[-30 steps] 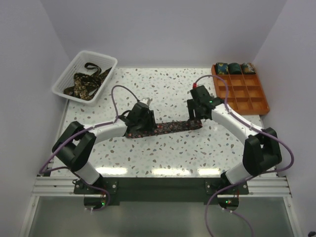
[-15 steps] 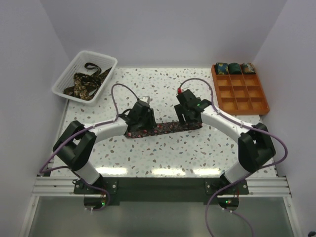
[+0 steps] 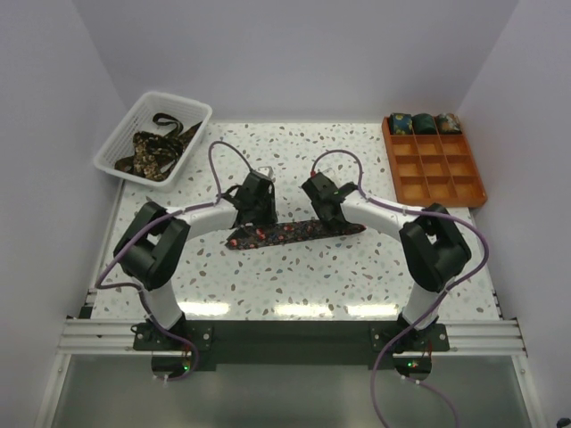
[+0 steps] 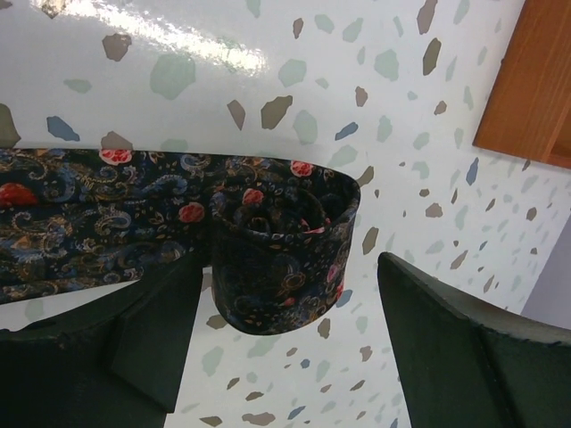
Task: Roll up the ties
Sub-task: Roll the tie
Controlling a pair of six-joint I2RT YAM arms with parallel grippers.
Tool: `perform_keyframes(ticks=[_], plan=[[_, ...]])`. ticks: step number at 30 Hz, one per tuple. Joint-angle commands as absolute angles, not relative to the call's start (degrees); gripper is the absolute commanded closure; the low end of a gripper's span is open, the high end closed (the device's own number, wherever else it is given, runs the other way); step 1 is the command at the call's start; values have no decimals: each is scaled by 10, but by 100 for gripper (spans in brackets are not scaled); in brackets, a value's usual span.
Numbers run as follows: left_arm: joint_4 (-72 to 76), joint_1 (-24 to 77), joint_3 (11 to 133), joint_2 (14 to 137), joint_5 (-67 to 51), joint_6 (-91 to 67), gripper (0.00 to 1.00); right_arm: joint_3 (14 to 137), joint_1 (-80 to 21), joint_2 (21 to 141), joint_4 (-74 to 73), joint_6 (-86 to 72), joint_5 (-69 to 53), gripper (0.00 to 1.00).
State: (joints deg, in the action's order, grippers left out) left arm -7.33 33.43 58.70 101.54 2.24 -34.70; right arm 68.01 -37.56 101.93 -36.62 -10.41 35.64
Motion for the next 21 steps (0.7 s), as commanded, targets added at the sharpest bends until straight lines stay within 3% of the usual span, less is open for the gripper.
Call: perform_keyframes(ticks=[1,21], plan=[[-86,330,606,1033,20,-322,70,703,-380,1022,-369,-112,391,17],[-96,331,590,986,33,-327,72,704,-382,1040,-368,-112,388,18]])
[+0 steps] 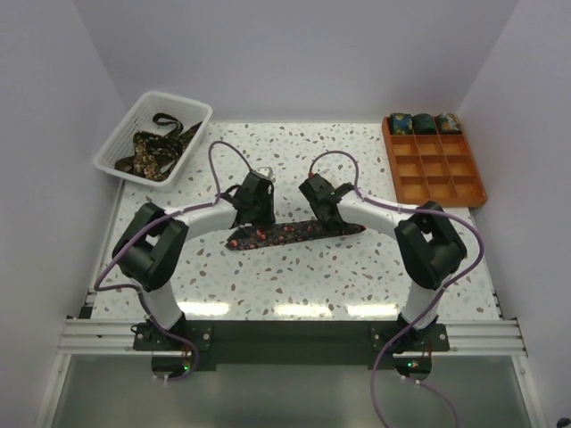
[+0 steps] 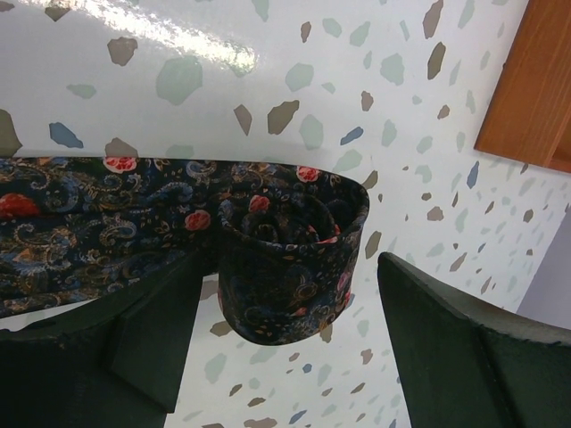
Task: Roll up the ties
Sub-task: Roll the tie
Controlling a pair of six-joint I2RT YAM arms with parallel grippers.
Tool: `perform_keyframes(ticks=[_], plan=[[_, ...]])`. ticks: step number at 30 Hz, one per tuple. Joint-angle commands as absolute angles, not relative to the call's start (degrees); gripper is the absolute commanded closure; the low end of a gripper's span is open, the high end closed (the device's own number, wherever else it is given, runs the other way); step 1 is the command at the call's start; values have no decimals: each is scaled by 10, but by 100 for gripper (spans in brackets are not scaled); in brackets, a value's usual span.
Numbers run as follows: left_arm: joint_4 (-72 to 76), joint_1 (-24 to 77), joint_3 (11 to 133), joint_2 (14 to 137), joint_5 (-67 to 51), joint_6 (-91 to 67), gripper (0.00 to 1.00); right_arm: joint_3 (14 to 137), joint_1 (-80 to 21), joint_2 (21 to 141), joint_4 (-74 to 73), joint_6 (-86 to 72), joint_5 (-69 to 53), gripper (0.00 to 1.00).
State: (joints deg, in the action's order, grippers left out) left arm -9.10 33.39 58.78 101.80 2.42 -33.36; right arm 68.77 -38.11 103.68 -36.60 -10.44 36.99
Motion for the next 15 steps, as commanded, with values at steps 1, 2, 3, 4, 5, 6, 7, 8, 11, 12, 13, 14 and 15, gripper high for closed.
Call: perform_keyframes(ticks=[1,2,3,4,5,6,7,8,11,12,13,14,15], plan=[[-97,331,589,984,33,-328,72,704,-383,1042,-368,-112,389,18],[-96,331,588,985,31,-329,73,705,-383,1043,-368,-112,389,18],[-95,331,585,984,30,-330,75,704,-383,1044,-368,-112,389,18],[-94,331,582,985,29,-330,76,703,-382,1045,-367,-112,391,18],[-93,331,582,987,28,-330,80,702,-383,1046,-367,-112,391,18],[-94,332,581,989,26,-330,80,702,-383,1047,-367,-112,391,18],[-94,331,580,992,25,-330,81,701,-384,1048,-367,-112,392,18],[-94,331,579,995,24,-331,81,701,-384,1049,-367,-112,393,18],[-93,332,577,1003,22,-332,83,700,-384,1052,-366,-113,392,18],[-90,332,574,1006,19,-332,83,699,-383,1052,-365,-114,394,18],[-89,331,573,1008,18,-333,84,698,-384,1053,-364,-114,394,18],[-91,332,572,1009,18,-333,86,696,-384,1053,-363,-114,395,18],[-90,331,570,1011,18,-332,86,695,-384,1054,-363,-114,395,18]])
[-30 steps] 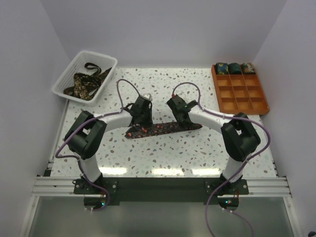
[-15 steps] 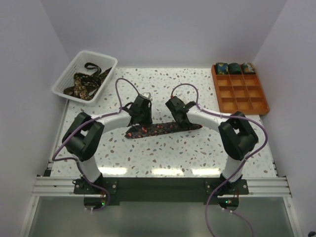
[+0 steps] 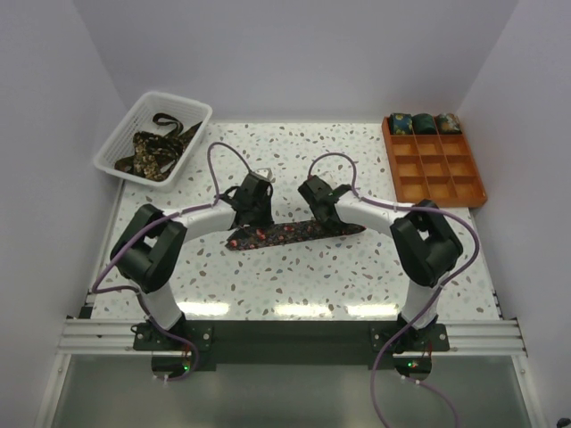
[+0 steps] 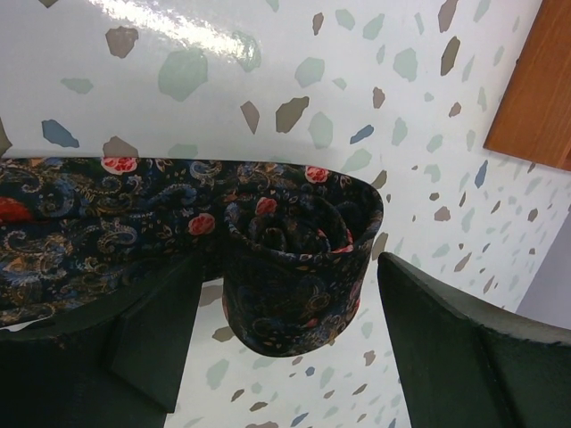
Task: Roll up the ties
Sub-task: Roll the tie
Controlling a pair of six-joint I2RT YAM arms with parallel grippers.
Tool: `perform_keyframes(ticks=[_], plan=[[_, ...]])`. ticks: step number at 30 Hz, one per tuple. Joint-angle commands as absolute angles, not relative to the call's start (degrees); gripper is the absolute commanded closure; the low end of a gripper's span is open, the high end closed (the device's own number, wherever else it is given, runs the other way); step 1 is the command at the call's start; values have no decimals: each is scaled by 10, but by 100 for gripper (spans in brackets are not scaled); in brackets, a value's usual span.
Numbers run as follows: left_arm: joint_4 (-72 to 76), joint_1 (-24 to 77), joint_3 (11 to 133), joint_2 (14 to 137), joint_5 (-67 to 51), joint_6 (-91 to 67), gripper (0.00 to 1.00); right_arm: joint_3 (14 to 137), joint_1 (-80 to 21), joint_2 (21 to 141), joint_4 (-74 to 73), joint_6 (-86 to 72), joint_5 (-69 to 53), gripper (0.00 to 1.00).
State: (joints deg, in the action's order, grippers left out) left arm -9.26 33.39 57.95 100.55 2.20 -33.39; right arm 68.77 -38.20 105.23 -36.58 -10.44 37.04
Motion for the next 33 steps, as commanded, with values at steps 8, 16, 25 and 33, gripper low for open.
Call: perform_keyframes(ticks=[8,16,25,33], plan=[[-95,331,557,1020,16,-338,89,685,-384,1074,-354,-115,410,18],[-97,331,535,1024,18,-337,90,679,-384,1092,-352,-120,462,19],[-104,330,527,1022,28,-330,90,685,-375,1110,-356,-126,518,23],[-101,329,523,1020,25,-330,91,680,-367,1108,-348,-127,503,24]])
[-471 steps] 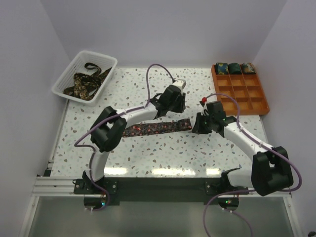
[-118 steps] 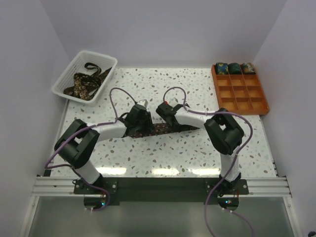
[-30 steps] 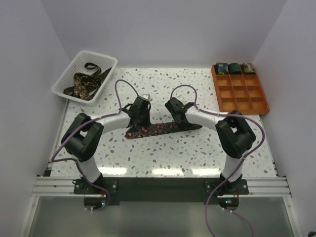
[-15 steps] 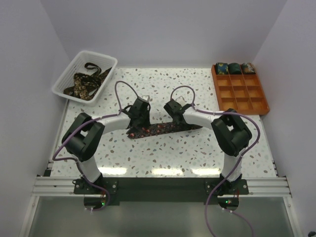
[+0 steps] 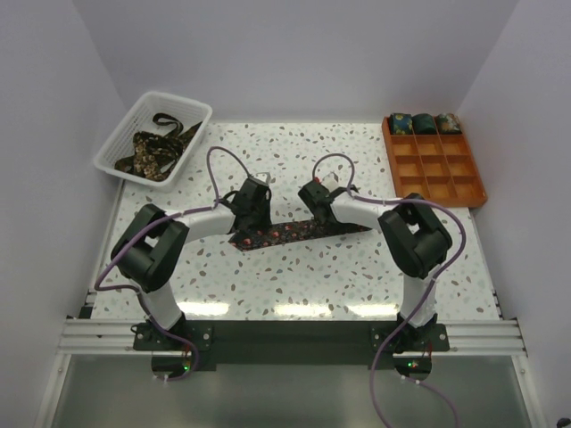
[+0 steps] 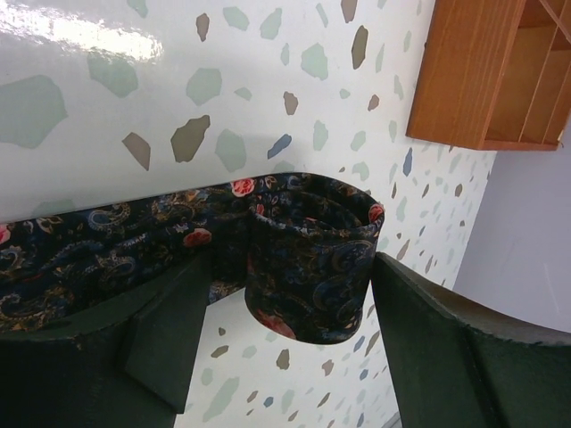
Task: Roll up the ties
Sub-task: Roll the tie
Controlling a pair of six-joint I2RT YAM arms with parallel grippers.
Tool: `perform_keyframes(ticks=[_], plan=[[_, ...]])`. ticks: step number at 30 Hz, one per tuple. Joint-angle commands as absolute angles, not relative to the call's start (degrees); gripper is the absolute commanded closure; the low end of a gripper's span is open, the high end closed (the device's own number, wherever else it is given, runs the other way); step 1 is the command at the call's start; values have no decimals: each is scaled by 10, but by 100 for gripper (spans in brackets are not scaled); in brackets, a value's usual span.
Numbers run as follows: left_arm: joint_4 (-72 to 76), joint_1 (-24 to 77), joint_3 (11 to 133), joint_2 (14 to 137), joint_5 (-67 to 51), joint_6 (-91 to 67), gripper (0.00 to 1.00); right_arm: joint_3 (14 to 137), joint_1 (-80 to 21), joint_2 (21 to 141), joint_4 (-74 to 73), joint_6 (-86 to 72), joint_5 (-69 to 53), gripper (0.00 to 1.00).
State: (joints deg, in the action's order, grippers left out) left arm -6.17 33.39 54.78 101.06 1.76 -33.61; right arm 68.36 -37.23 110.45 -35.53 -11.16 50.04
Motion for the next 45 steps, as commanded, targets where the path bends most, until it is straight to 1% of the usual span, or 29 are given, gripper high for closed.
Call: perform_keyframes(ticks=[1,7,11,17,20,21,23,24,26,27,30,32,33,39,45], plan=[[-101,329,523,1020,24,-330,91,679,-368,1100,-345,-126,486,24],[-98,330,529,1016,20,-331,89,679,-368,1057,-334,-118,426,22],[-98,329,536,1010,22,-332,89,689,-370,1009,-336,-117,377,21],[-99,330,543,1011,19,-333,89,695,-360,968,-342,-123,345,21],[-98,330,541,1010,19,-334,89,681,-334,948,-338,-139,329,27],[-98,329,542,1010,19,-333,89,677,-317,942,-336,-149,326,32],[-97,330,541,1009,17,-334,89,657,-296,920,-328,-156,305,37],[-96,330,541,1008,17,-334,89,650,-275,912,-318,-156,295,45],[-95,330,541,1006,17,-334,89,635,-255,892,-315,-156,283,54],[-95,330,540,1005,17,-334,89,635,-237,889,-315,-156,280,64],[-92,330,541,1007,15,-334,89,634,-214,891,-312,-146,266,77],[-92,330,541,1008,13,-335,89,633,-206,897,-308,-145,250,79],[-93,330,540,1008,14,-335,89,633,-200,901,-305,-146,244,83],[-93,330,541,1006,14,-335,89,634,-198,929,-294,-142,209,90],[-91,330,541,1005,13,-337,89,628,-199,929,-290,-139,162,92]])
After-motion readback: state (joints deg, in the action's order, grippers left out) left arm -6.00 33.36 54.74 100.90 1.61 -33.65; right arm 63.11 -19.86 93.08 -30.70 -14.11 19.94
